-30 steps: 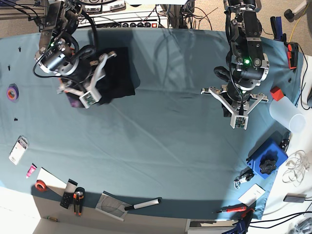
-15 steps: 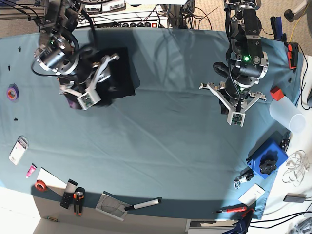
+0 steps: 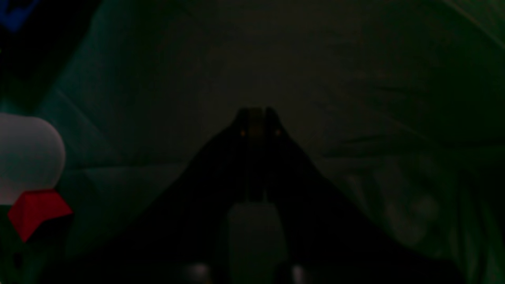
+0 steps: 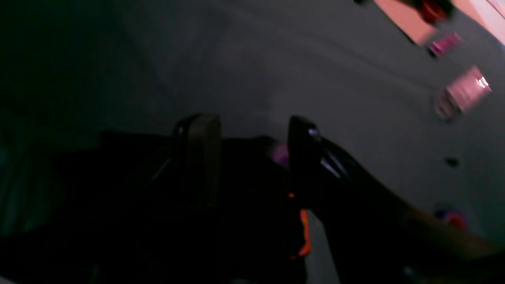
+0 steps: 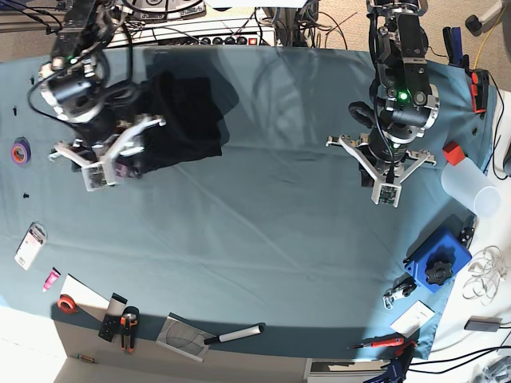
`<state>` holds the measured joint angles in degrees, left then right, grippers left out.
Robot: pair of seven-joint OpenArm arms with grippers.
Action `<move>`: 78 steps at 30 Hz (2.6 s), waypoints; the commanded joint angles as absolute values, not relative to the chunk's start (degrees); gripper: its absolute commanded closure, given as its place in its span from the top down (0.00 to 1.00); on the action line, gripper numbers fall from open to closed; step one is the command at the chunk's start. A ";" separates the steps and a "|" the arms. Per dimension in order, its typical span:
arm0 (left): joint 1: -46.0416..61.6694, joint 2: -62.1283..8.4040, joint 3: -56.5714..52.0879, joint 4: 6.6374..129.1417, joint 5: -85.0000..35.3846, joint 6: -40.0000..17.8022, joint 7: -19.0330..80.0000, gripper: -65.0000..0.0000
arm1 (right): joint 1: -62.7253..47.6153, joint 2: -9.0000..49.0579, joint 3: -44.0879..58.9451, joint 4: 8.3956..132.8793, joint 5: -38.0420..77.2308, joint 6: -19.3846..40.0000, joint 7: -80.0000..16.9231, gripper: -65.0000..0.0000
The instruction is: Layout the t-shirt on the table in an organized manner, then fold the t-shirt properly
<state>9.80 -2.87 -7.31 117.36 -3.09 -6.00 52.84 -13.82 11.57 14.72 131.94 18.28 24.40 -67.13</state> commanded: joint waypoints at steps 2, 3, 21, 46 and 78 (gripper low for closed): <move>9.21 -2.87 -7.29 118.24 -3.29 -5.89 51.40 0.00 | -13.50 12.05 14.22 129.88 20.25 24.43 -67.92 0.42; 9.21 -2.87 -7.29 118.24 -3.31 -5.89 51.40 0.00 | -13.50 12.05 13.58 128.05 21.69 24.43 -68.82 0.42; 9.21 -2.87 -7.27 118.24 -5.96 -5.91 51.40 0.00 | -13.45 12.08 -4.05 120.60 31.00 27.33 -75.40 0.42; 8.51 -2.85 6.42 114.34 -20.56 -26.52 44.91 0.00 | -11.97 12.08 25.08 94.74 43.05 34.96 -69.23 0.00; 13.52 -3.05 -20.86 114.41 -22.28 -25.28 48.27 0.00 | -11.11 11.94 19.53 114.80 40.53 32.42 -68.45 0.00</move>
